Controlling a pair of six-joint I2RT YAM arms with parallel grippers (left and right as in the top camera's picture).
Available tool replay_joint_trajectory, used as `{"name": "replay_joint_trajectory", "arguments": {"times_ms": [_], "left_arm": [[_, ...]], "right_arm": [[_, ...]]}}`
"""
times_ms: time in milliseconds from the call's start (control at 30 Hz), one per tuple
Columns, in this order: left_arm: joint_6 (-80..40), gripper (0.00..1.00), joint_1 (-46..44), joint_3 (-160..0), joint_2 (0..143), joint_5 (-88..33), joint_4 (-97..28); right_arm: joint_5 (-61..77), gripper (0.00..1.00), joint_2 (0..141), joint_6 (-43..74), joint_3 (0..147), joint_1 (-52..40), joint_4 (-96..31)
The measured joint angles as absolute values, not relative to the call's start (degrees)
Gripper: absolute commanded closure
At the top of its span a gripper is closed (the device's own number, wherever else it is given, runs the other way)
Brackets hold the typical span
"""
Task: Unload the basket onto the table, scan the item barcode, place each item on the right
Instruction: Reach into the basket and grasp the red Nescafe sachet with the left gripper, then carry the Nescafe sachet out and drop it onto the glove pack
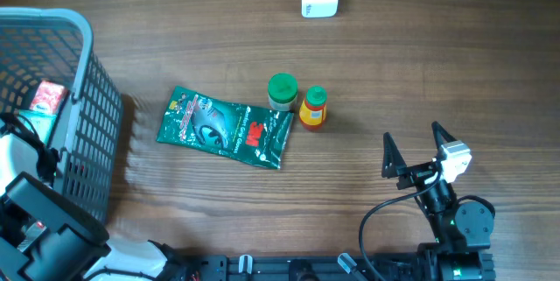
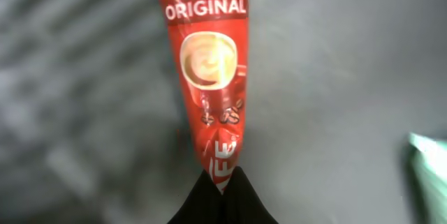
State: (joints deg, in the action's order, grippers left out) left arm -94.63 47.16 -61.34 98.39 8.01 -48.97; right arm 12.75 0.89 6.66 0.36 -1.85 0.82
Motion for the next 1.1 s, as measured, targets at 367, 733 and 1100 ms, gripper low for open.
{"name": "replay_joint_trajectory", "arguments": {"times_ms": [367,733,1100], "left_arm": [[-83.4,0.96,47.2,-75.5,74.9,1.0,-48.1],[-81.2,0.96,36.3,-76.2,56.7,-19.7,-30.5],[-53.9,0.96,-7.2,-76.3,61.6,-24.7,-22.1]], "right_arm": [[12.8,0.00,0.9,6.7,0.4,-1.8,0.8],[12.8,0.00,0.9,6.7,0.4,-1.8,0.8],[12.8,0.00,0.9,6.7,0.4,-1.8,0.8]]}}
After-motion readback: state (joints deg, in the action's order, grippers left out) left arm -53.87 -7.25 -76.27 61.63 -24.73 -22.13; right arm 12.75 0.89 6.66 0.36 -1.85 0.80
